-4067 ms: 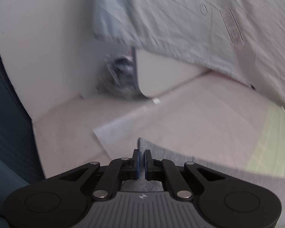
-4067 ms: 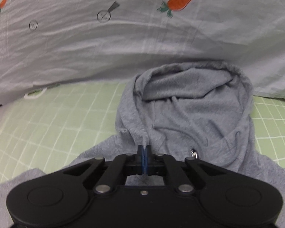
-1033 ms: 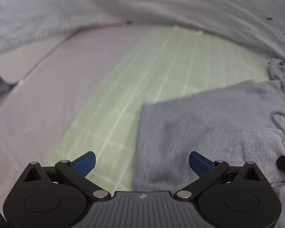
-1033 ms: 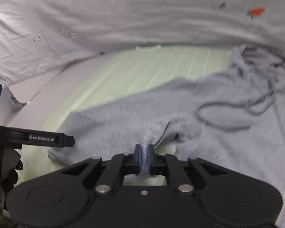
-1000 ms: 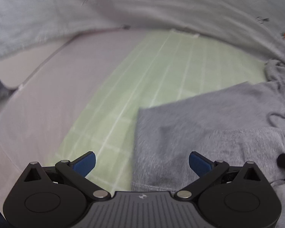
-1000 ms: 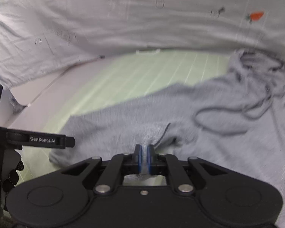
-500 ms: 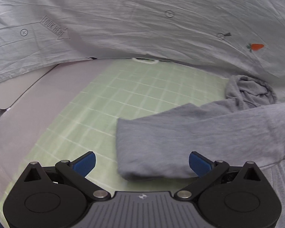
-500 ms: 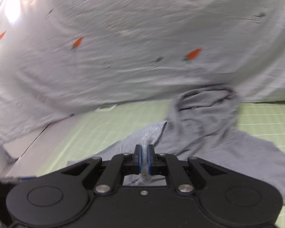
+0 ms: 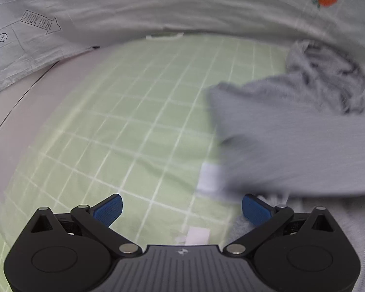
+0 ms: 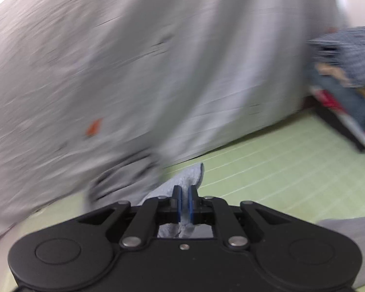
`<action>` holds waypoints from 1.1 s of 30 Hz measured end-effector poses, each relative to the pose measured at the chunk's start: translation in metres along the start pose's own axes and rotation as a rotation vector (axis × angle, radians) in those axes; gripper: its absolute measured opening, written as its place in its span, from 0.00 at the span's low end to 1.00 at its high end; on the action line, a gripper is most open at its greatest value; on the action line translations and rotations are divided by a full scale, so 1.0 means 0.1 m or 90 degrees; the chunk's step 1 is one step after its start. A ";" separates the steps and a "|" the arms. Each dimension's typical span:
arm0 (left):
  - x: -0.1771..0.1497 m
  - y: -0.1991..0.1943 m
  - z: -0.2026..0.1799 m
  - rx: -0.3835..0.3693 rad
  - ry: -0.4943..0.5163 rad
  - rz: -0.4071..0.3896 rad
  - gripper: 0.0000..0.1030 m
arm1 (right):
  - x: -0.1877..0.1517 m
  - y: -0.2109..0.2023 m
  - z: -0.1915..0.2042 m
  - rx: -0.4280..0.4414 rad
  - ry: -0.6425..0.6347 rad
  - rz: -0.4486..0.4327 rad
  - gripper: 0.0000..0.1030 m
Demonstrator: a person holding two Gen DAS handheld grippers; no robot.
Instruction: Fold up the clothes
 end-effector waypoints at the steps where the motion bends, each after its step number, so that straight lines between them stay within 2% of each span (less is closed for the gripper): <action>1: -0.02 0.02 0.01 0.005 -0.001 0.006 1.00 | 0.04 0.01 -0.18 -0.030 0.007 -0.008 0.06; 3: -0.06 0.07 0.03 0.015 -0.002 0.019 1.00 | 0.07 0.05 -0.53 -0.087 0.020 -0.006 0.06; 7: -0.09 0.10 0.05 0.021 -0.009 0.031 1.00 | -0.11 0.22 -1.01 -0.159 0.036 0.047 0.07; 10: -0.06 0.09 0.05 0.029 -0.004 0.035 1.00 | -0.33 0.26 -1.19 -0.208 0.050 0.081 0.15; 12: 0.00 0.05 0.05 0.023 -0.007 0.030 1.00 | -0.45 0.24 -1.29 -0.209 0.088 0.099 0.45; 14: 0.07 0.00 0.04 0.006 -0.022 0.021 1.00 | -0.53 0.25 -1.32 -0.202 0.098 0.111 0.51; 16: 0.16 -0.03 0.04 -0.013 -0.043 0.009 1.00 | -0.60 0.26 -1.31 -0.199 0.090 0.124 0.63; 17: 0.22 -0.04 0.04 -0.025 -0.053 0.002 1.00 | -0.63 0.27 -1.31 -0.197 0.085 0.129 0.82; 18: 0.28 -0.04 0.02 -0.038 -0.061 -0.003 1.00 | -0.66 0.28 -1.29 -0.192 0.079 0.132 0.96; 19: 0.34 -0.04 0.00 -0.052 -0.066 -0.008 1.00 | -0.68 0.28 -1.28 -0.188 0.072 0.134 0.99; 24: 0.61 0.10 -0.24 -0.121 -0.081 -0.016 1.00 | -0.80 0.39 -1.24 -0.175 0.062 0.154 1.00; 27: 0.74 0.27 -0.42 -0.133 -0.066 -0.002 0.98 | -0.86 0.47 -1.25 -0.159 0.081 0.167 1.00; 30: 0.83 0.42 -0.64 -0.156 -0.046 0.007 0.91 | -0.88 0.51 -1.25 -0.156 0.080 0.167 1.00; 33: 0.91 0.54 -0.83 -0.187 -0.039 0.019 0.77 | -0.91 0.53 -1.26 -0.160 0.076 0.181 1.00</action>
Point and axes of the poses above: each gripper's, at about its wrist camera, not at the fingertips, and y roughly the way its jaws point, z to its left, x to its top, the point moved 9 cm from there along y, roughly the way its jaws point, and after that the axes turned 3 degrees about -z, right-handed, at the moved point
